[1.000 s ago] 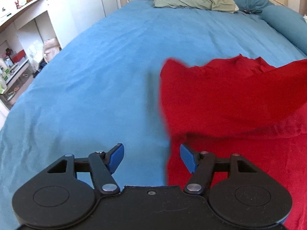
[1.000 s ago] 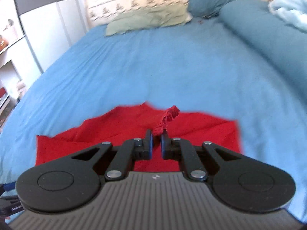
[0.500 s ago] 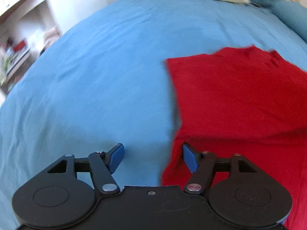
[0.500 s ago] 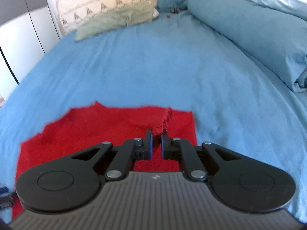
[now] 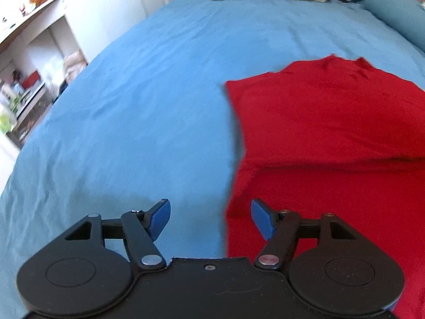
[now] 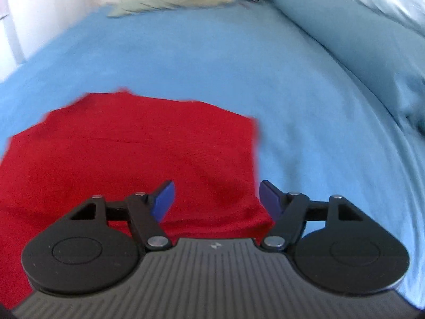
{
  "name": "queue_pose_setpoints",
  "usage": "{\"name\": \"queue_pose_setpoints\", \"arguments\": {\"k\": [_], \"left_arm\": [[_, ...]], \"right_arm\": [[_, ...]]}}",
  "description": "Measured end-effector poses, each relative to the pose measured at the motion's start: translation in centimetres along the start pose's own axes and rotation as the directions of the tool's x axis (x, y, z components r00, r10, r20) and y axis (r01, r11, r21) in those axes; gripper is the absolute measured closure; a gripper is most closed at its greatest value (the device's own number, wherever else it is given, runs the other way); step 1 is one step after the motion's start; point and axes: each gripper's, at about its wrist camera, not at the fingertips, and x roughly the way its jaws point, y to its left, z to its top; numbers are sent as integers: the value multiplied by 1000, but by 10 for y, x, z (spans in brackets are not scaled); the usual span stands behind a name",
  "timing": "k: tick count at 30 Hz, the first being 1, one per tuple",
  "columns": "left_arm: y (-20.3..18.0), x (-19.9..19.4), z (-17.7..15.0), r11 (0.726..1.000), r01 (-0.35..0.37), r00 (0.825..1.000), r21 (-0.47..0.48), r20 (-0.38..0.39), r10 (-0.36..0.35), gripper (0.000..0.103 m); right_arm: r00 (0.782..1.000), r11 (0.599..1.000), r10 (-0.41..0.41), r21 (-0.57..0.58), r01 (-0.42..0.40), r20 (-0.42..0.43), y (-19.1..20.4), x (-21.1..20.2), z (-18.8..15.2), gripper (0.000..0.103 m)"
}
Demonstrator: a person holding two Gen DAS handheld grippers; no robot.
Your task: Fold small clothes
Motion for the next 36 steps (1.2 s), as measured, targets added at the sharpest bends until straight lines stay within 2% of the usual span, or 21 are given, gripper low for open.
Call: {"name": "queue_pose_setpoints", "arguments": {"k": [3, 6, 7, 8, 10, 12, 16, 18, 21, 23, 24, 29, 33, 36], "left_arm": [[-10, -9, -4, 1000, 30, 999, 4, 13, -30, 30], [-19, -13, -8, 999, 39, 999, 6, 15, -39, 30], [-21, -14, -10, 999, 45, 999, 5, 16, -45, 30], [-22, -14, -11, 999, 48, 999, 7, 16, -48, 30], [-24, -14, -11, 999, 52, 999, 7, 14, -53, 30], [-24, -16, -12, 998, 59, 998, 2, 18, -59, 30], [-29, -25, -20, 998, 67, 997, 3, 46, -67, 30], [-33, -27, -26, 998, 65, 996, 13, 56, -66, 30], [-37, -32, -33, 998, 64, 996, 18, 58, -65, 30], [-38, -39, -36, 998, 66, 996, 15, 62, -67, 30], [-38, -42, -35, 998, 69, 995, 14, 65, -70, 30], [-32, -88, -22, 996, 89, 988, 27, 125, -92, 30], [-15, -140, -15, 994, 110, 977, 7, 184, -110, 29], [-1, -172, -23, 993, 121, 973, -10, 198, -116, 25]], "right_arm": [[997, 994, 79, -76, -80, -20, 17, 6, -4, 16], [998, 997, 31, -68, -35, -57, 19, 30, -10, 14], [997, 999, 3, -32, -5, -77, 13, 39, -14, 7], [996, 1000, 7, 19, -6, -84, 5, 45, -18, 6], [998, 995, 49, 94, -44, -50, -10, 44, -23, 6], [997, 996, 45, 82, -39, -66, -9, 40, -16, 6], [995, 995, 74, 57, -77, 61, -8, 31, 3, 2], [996, 996, 73, 53, -75, 46, -9, 49, 13, 2], [998, 996, 61, 70, -58, -33, -14, 85, 14, 0], [998, 996, 56, 70, -56, -2, -20, 82, 14, 0], [998, 996, 56, 69, -55, -13, -21, 79, 16, 0], [989, 989, 126, 65, -132, 81, -37, 16, 23, 1], [980, 990, 142, -1, -144, 138, -50, -66, 22, 0], [974, 988, 152, -27, -149, 167, -60, -130, 9, 0]]}}
